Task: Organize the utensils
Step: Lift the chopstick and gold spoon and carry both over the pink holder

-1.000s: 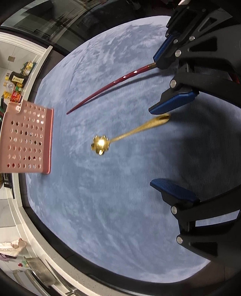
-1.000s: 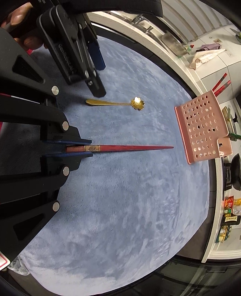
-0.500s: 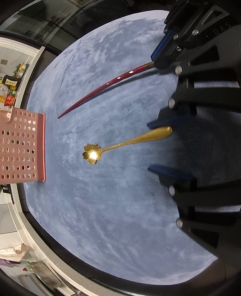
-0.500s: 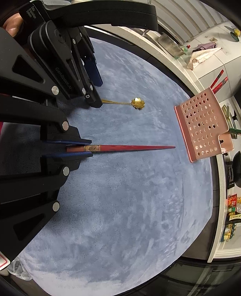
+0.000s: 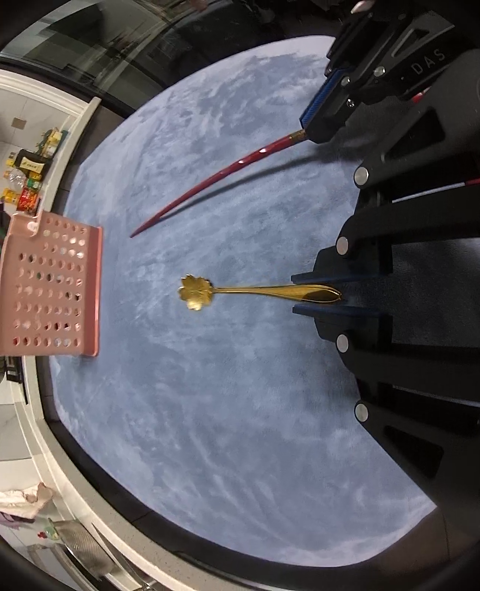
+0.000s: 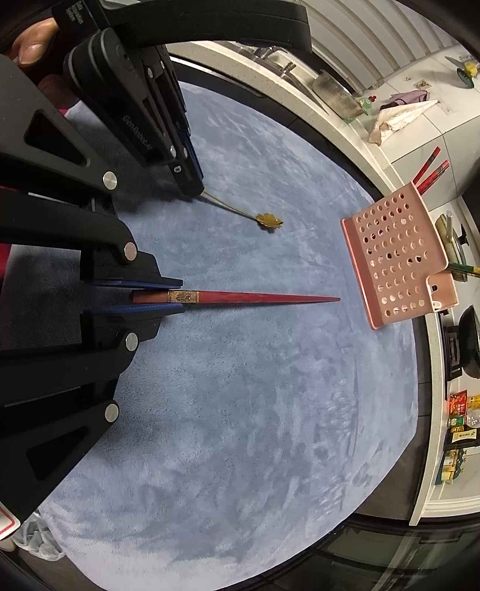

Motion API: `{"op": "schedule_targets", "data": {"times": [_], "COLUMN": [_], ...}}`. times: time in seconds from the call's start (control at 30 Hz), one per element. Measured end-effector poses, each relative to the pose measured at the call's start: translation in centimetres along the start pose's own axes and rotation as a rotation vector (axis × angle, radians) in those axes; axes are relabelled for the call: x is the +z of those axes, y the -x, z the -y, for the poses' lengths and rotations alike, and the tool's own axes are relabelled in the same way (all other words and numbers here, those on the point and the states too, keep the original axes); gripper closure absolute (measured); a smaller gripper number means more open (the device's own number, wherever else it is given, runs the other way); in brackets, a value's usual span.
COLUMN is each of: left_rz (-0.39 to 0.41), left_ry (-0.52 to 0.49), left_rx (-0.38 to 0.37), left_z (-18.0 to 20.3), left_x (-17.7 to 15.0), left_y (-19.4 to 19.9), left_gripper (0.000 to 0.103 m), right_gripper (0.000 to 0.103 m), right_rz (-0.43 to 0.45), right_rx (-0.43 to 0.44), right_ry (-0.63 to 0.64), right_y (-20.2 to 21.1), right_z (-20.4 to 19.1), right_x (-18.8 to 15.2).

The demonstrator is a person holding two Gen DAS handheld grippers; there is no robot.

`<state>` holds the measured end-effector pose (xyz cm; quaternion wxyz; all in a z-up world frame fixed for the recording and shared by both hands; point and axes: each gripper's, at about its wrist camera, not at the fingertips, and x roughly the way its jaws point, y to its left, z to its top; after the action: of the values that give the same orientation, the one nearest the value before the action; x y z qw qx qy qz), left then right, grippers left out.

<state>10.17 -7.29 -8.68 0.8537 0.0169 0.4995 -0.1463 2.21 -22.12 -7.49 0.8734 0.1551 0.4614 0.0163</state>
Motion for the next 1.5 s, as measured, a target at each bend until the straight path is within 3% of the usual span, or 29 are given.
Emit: {"op": "schedule_targets", "data": {"times": [0.57, 0.73, 0.77, 0.83, 0.87, 0.9, 0.97, 1.17, 1.33, 1.4, 1.5], "left_rz": [0.121, 0.092, 0.087, 0.062, 0.049, 0.036, 0.003, -0.053, -0.039, -0.035, -0.031], "left_ry": [0.048, 0.062, 0.066, 0.066, 0.065, 0.063, 0.067, 0.08, 0.052, 0.034, 0.031], "left_rx": [-0.02, -0.049, -0.053, -0.055, -0.05, -0.051, -0.058, -0.053, -0.03, -0.025, -0.03], "left_z": [-1.5, -2.2, -2.2, -1.9, -1.8, -1.7, -1.6, -2.2, -2.0, -1.8, -1.8], "left_x": [4.2, 3.5, 3.0, 1.9, 1.5, 1.1, 0.3, -1.1, -1.7, -1.8, -1.9], "left_y": [5.9, 4.9, 4.6, 3.5, 3.1, 2.5, 1.4, -1.2, -1.3, -1.2, -1.2], "left_gripper": [0.103, 0.102, 0.1, 0.088, 0.075, 0.07, 0.07, 0.071, 0.083, 0.093, 0.093], "right_gripper": [0.096, 0.096, 0.096, 0.096, 0.096, 0.096, 0.096, 0.096, 0.096, 0.096, 0.096], "right_rz": [0.153, 0.181, 0.175, 0.16, 0.148, 0.139, 0.125, 0.1, 0.098, 0.094, 0.09], "right_rx": [0.046, 0.042, 0.041, 0.043, 0.045, 0.046, 0.048, 0.05, 0.048, 0.049, 0.049], "right_ry": [0.025, 0.017, 0.015, 0.009, 0.005, 0.003, 0.003, 0.005, 0.005, 0.003, 0.006], "right_y": [5.0, 5.6, 5.4, 5.0, 4.7, 4.5, 4.2, 3.6, 3.6, 3.4, 3.3], "right_z": [-2.0, -1.7, -1.7, -1.5, -1.5, -1.6, -1.6, -1.9, -1.8, -1.8, -1.9], "right_x": [4.4, 5.5, 5.4, 4.9, 4.7, 4.4, 3.9, 3.0, 2.9, 2.9, 2.8]}}
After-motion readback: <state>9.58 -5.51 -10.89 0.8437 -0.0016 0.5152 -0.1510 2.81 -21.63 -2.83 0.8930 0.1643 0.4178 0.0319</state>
